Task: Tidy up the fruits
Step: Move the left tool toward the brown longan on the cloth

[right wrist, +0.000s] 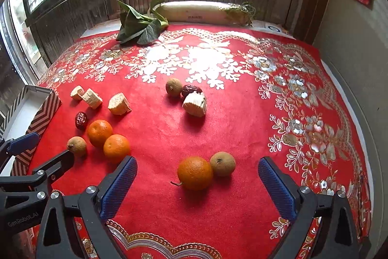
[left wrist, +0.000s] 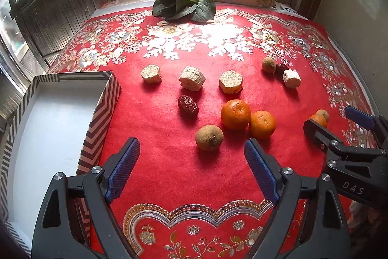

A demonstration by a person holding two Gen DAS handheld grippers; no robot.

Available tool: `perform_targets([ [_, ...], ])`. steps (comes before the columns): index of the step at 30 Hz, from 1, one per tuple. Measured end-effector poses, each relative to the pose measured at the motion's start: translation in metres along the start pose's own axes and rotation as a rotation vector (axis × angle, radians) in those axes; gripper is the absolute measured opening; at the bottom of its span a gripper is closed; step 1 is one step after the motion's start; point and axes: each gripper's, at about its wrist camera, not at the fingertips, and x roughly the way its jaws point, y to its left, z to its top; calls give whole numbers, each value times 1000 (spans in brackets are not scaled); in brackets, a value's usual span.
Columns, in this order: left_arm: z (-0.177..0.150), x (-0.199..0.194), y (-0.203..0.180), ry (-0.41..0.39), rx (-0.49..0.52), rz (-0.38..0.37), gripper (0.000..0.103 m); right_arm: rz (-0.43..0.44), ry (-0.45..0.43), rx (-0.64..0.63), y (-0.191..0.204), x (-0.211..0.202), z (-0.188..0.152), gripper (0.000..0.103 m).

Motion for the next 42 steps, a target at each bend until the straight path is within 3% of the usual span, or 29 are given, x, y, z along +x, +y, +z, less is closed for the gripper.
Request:
perform_targets([
  [11, 12, -14, 2, -11, -4, -21, 88, -26, -22, 8, 5, -21, 17, 100],
  [21, 12, -14, -1, 8, 6, -48, 88, -36, 37, 37, -5, -18, 15, 100],
  [42, -1, -7, 2, 81, 30, -94, 88, 70, 82, 103, -23, -12, 4, 98],
])
